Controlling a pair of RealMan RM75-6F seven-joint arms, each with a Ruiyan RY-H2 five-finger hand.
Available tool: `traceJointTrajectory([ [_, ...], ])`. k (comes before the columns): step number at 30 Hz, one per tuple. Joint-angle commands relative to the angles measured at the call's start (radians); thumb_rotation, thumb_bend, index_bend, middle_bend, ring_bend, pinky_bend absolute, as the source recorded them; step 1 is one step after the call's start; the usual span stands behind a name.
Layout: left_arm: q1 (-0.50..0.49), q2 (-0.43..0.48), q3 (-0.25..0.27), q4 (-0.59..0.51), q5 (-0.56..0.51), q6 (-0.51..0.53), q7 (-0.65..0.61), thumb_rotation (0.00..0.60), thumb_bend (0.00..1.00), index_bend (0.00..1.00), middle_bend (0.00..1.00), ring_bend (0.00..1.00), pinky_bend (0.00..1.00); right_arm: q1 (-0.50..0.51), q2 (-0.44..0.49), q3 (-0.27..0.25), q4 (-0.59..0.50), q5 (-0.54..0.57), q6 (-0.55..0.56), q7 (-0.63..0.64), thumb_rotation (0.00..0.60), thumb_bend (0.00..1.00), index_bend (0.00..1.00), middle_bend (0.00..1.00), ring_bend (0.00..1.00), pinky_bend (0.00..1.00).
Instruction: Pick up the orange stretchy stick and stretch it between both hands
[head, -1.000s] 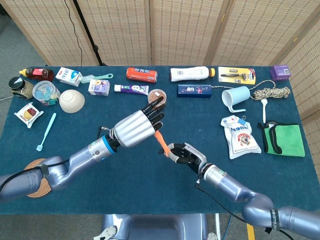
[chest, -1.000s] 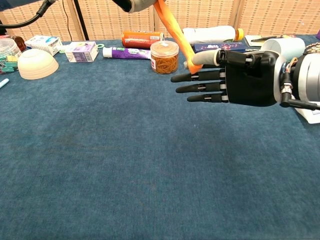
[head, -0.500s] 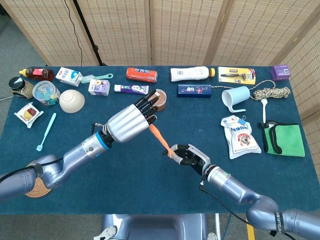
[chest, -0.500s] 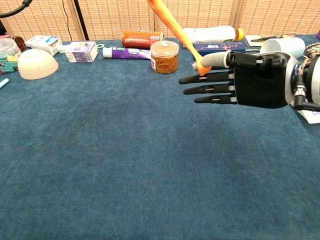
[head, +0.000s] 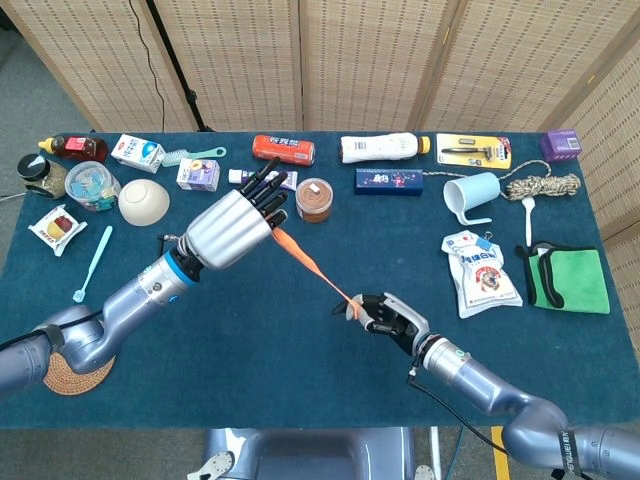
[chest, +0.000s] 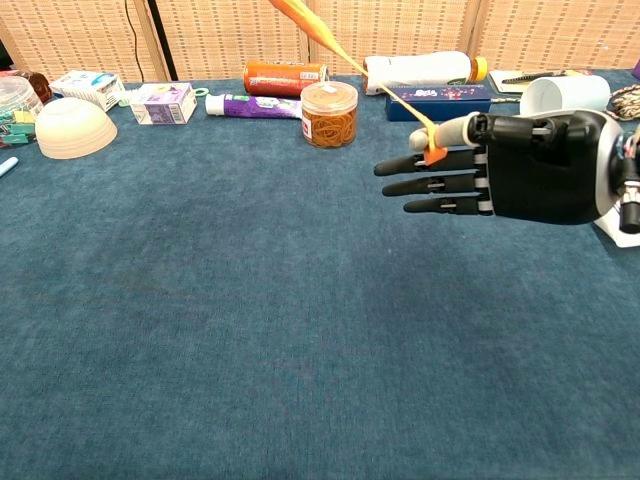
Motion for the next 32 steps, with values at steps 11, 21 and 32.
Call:
traceJointTrajectory([
  [11, 0.053, 0.064, 0.009, 0.021, -0.010, 0.039, -0.031, 0.600, 0.51, 0.86, 0.36, 0.15, 0.00, -0.011, 0.037, -0.047, -0.011, -0.047, 0.045, 0.036, 0.600, 0.70, 0.67, 0.35, 0.22, 0.00],
  [21, 0.095, 0.111, 0.016, 0.034, -0.025, 0.055, -0.051, 0.600, 0.51, 0.86, 0.36, 0.15, 0.00, -0.003, 0.060, -0.088, -0.008, -0.093, 0.084, 0.087, 0.600, 0.70, 0.66, 0.35, 0.22, 0.00],
  [32, 0.102, 0.108, 0.024, 0.030, -0.005, 0.056, -0.052, 0.600, 0.51, 0.86, 0.36, 0.15, 0.00, 0.018, 0.070, -0.125, 0.014, -0.120, 0.123, 0.142, 0.600, 0.70, 0.65, 0.34, 0.22, 0.00],
])
